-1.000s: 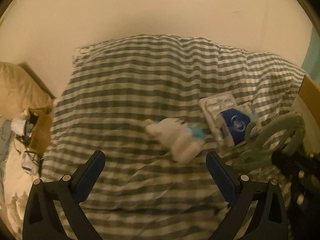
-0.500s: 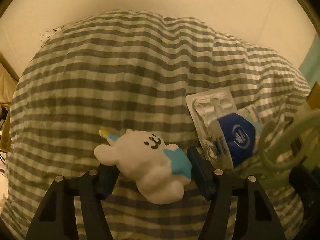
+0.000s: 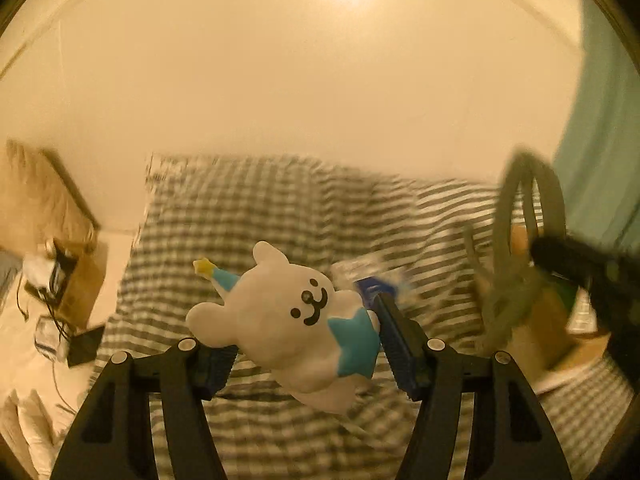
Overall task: Organize objects
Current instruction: 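Carry clip and plush toy into the cardboard box and open both tools, then return to the bed and grasp the blue-and-white tissue pack with the right tool, then grasp the silver blister pack with the left tool while the right holds the tissues, then carry blister pack and tissue pack over the cardboard box and release both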
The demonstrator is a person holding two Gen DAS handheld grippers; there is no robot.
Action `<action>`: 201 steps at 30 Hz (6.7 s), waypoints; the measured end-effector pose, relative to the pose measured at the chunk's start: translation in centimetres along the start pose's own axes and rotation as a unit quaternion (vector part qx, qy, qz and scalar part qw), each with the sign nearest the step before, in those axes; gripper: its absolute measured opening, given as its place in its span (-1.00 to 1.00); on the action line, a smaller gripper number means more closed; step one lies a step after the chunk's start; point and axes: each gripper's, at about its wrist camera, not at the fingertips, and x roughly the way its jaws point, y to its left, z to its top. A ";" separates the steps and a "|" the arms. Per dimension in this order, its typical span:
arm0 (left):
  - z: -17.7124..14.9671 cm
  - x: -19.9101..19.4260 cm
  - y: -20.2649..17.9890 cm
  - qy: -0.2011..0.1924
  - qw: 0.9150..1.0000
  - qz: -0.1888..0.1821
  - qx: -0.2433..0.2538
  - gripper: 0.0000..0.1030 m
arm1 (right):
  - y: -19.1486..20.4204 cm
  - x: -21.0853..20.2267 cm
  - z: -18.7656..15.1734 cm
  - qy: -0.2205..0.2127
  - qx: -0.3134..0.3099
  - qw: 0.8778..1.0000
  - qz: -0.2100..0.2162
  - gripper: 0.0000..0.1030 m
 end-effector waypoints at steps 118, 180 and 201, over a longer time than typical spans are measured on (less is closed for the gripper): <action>-2.5 10.9 3.4 0.074 0.991 0.111 -0.012 1.00 | -4.5 19.0 -5.9 0.143 0.054 0.988 -0.002 -0.41; -2.6 14.6 0.1 0.103 0.990 -0.094 -0.010 -0.79 | -4.6 14.6 -9.3 0.140 0.040 0.988 -0.052 0.41; -0.6 -6.1 -4.6 -0.007 0.991 -0.121 0.053 -0.86 | -2.6 -5.2 -4.4 0.038 0.023 0.996 -0.073 0.41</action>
